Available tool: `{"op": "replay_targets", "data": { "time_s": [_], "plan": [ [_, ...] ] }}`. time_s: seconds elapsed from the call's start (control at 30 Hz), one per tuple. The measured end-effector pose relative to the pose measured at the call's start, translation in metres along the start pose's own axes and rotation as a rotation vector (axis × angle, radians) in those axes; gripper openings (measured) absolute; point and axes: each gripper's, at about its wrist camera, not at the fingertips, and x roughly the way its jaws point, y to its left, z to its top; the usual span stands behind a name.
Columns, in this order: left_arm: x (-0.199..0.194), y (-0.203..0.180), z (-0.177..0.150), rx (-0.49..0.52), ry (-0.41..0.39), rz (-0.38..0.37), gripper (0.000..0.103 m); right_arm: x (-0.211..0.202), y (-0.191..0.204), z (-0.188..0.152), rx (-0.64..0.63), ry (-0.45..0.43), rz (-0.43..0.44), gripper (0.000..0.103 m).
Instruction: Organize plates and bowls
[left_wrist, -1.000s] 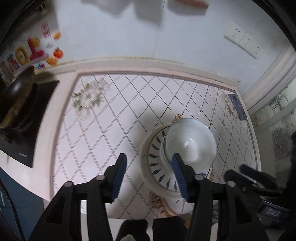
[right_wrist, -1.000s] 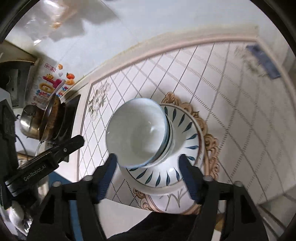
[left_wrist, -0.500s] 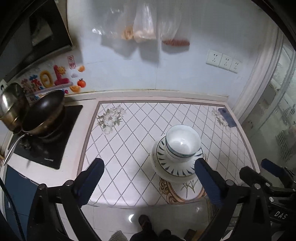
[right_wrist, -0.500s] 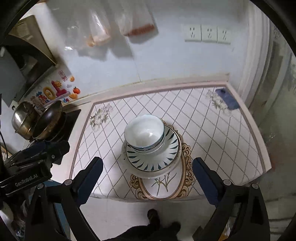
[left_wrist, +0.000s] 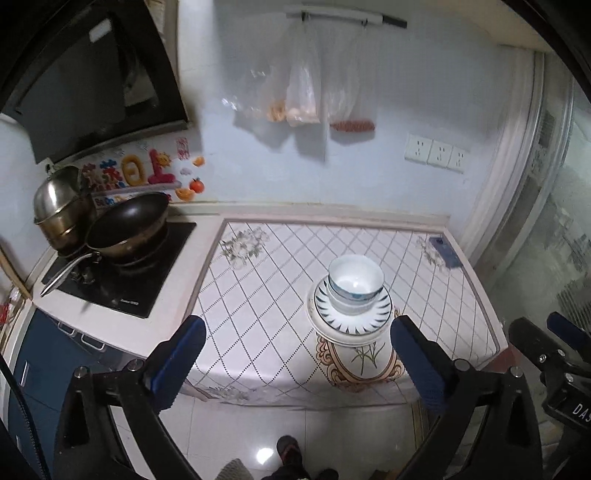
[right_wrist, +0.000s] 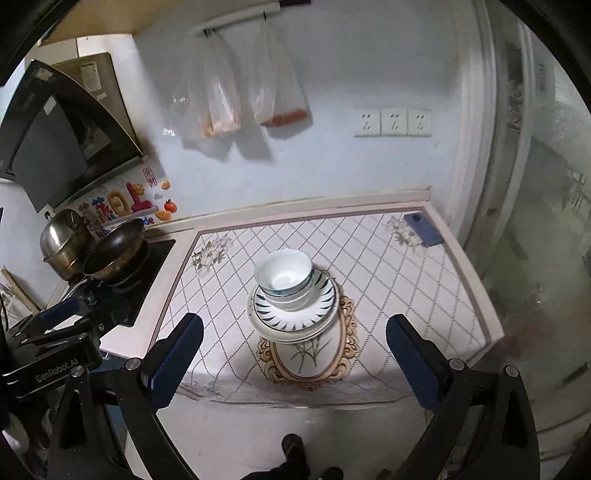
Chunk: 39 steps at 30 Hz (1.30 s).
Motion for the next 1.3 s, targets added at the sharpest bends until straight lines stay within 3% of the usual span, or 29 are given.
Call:
{"op": "replay_targets", "data": {
  "time_s": [0.4,1.3],
  "plan": [
    [-0.030,-0.005,-0.013,-0.005,-0.054,0.029,0.103,-0.041,-0.012,-0.015,0.000,-0.053,-0.024,0.103],
    [-0.031,-0.013,-0.017,0.019,-0.050,0.069,0.103,-0.035,-0.014,-0.009,-0.010,-0.056,-0.020,0.103]
  ]
}}
